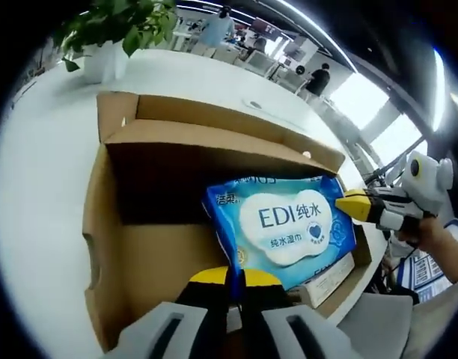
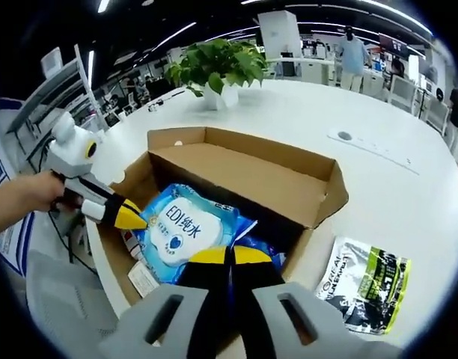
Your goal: Operate the shoe box by opening the lid, removing the specified soft item, and placing it in the target area until the item is outside and the box remains undamaged.
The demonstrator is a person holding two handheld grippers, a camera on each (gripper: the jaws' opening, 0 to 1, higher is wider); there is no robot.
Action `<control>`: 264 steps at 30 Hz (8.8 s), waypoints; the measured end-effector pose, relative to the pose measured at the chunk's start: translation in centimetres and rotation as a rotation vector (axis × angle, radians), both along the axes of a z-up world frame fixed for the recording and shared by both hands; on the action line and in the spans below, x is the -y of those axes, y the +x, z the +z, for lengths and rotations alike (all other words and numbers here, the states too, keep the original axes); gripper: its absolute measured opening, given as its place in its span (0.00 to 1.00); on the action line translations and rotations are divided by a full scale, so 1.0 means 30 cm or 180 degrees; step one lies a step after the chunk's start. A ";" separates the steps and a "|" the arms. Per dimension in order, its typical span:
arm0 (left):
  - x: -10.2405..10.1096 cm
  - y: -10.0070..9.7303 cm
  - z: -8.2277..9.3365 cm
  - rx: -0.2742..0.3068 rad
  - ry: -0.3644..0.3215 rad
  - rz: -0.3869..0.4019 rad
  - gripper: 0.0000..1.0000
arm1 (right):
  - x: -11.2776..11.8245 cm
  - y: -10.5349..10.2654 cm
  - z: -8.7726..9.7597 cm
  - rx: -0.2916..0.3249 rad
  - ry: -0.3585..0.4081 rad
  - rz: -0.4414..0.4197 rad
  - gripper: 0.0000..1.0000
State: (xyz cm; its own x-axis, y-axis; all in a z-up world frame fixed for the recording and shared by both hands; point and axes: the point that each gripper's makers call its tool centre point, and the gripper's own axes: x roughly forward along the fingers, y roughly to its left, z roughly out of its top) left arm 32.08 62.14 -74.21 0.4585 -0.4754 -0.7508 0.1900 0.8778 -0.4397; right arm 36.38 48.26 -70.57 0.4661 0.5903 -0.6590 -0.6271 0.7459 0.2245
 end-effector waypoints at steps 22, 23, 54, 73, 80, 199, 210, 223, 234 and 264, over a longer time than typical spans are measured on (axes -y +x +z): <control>0.062 -0.011 0.179 0.0358 -0.0098 -0.0053 0.01 | 0.067 -0.009 0.124 0.0008 0.0417 -0.0265 0.00; 0.069 -0.010 0.189 0.0373 -0.0101 -0.0062 0.01 | 0.072 -0.009 0.130 0.0016 0.0432 -0.0276 0.00; 0.452 0.061 0.307 0.0637 -0.0227 -0.0564 0.01 | 0.456 0.045 0.231 0.0085 0.0530 -0.0927 0.00; 0.694 0.118 0.331 0.0718 -0.0243 -0.0851 0.01 | 0.694 0.082 0.235 0.0138 0.0444 -0.1257 0.00; 0.773 0.144 0.318 0.0729 -0.0213 -0.0966 0.01 | 0.774 0.111 0.217 0.0141 0.0389 -0.1340 0.00; 0.613 0.087 0.248 0.0875 0.0732 -0.1881 0.32 | 0.698 0.093 0.192 0.0483 -0.0268 -0.0597 0.18; 0.502 0.045 0.213 0.0853 0.0826 -0.2047 0.33 | 0.571 0.051 0.211 0.0603 -0.0503 -0.0017 0.21; 0.355 0.026 0.162 0.0788 0.0903 -0.2028 0.32 | 0.381 0.012 0.212 0.0764 -0.0672 0.0672 0.24; 0.241 0.060 0.107 0.0621 0.0805 -0.1223 0.28 | 0.233 -0.013 0.172 0.0776 -0.0767 0.1104 0.24; 0.266 0.151 -0.006 0.0473 0.0723 -0.0644 0.26 | 0.012 0.000 0.007 0.0641 -0.0942 0.1593 0.22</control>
